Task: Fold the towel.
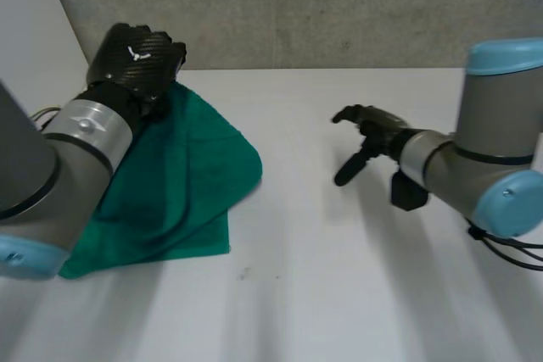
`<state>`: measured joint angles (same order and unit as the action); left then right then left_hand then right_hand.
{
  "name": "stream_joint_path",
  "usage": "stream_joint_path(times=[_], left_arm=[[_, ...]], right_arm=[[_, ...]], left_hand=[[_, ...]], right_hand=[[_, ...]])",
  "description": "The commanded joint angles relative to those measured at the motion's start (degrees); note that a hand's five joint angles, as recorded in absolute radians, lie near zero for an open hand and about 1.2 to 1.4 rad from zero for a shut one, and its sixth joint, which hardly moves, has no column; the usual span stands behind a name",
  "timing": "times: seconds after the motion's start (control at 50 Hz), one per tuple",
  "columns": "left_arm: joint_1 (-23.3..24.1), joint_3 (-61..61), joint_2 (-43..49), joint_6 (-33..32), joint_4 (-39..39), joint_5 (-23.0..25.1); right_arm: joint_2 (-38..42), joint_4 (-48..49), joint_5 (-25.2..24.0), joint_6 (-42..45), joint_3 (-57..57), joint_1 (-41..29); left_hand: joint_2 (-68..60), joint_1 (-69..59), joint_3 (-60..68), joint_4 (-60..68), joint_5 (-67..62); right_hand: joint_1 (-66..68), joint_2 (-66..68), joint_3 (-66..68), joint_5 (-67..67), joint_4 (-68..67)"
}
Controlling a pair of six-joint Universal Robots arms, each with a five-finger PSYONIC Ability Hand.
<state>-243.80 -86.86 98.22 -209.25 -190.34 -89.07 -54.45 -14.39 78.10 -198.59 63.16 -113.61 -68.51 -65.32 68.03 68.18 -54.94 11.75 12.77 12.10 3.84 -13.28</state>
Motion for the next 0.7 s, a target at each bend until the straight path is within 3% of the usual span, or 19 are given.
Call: stream_joint_path(times=[0.02, 0.18, 0.22, 0.3, 0.36, 0.38, 0.42, 0.46, 0.54, 0.7], left_arm=[[0.4, -4.2, -7.1, -0.1, -0.3, 0.0], [0.9, -4.3, -8.8, 0.1, -0.2, 0.0], [1.0, -4.3, -8.8, 0.1, -0.2, 0.0], [1.2, -4.1, -8.7, 0.1, -0.5, -0.1], [1.1, -4.1, -8.7, 0.2, 0.1, -1.1], [1.1, -4.3, -8.6, 0.2, 0.1, -1.5], [1.2, -4.8, -8.4, 0.6, 0.8, -2.8], [1.3, -5.8, -8.4, 1.6, 1.5, -3.6], [3.4, -8.7, -8.6, 9.0, 5.4, -4.3], [12.4, -9.9, -8.9, 30.9, 14.9, -4.0]], right_arm=[[8.1, -0.4, -4.4, -10.5, -9.3, -5.3], [18.6, -0.5, -6.7, -17.9, -19.6, -13.9], [19.8, -0.4, -6.6, -18.0, -21.0, -15.2], [19.8, -0.3, -4.7, -17.8, -21.9, -15.9], [17.8, 0.1, -0.4, -16.7, -22.1, -15.3], [14.5, 0.3, 3.4, -14.7, -22.1, -14.7], [10.9, 0.6, 6.1, -11.5, -22.2, -13.6], [6.1, 0.6, 7.9, -3.4, -22.6, -10.4], [1.0, 1.1, 7.0, 9.9, -23.3, -6.5], [-3.6, -0.8, 2.1, 19.1, -24.5, -6.6]], left_hand=[[-11.5, -14.7, 12.0, 11.8, -15.1], [-11.5, -14.7, 12.0, 11.8, -15.1], [-11.5, -14.7, 12.0, 11.8, -15.1], [-11.5, -14.7, 12.0, 11.8, -15.1], [-11.5, -14.7, 12.0, 11.8, -15.1], [-11.5, -14.7, 12.0, 11.8, -15.1], [-11.5, -14.7, 12.0, 11.8, -15.1], [-11.5, -14.7, 12.0, 11.8, -15.1], [-11.5, -14.7, 12.0, 11.8, -15.1], [-11.5, -14.7, 12.0, 11.8, -15.1]], right_hand=[[-1.8, -2.8, -2.1, -3.8, 3.3], [-1.8, -2.8, -2.1, -3.8, 3.3], [4.0, 3.0, 3.7, 1.9, -2.5], [68.1, 67.0, 67.7, 66.0, -66.5], [68.2, 67.2, 67.9, 66.2, -66.7], [68.2, 67.2, 67.9, 66.2, -66.7], [68.2, 67.2, 67.9, 66.2, -66.7], [68.2, 67.2, 67.9, 66.2, -66.7], [68.2, 67.2, 67.9, 66.2, -66.7], [68.2, 67.2, 67.9, 66.2, -66.7]])
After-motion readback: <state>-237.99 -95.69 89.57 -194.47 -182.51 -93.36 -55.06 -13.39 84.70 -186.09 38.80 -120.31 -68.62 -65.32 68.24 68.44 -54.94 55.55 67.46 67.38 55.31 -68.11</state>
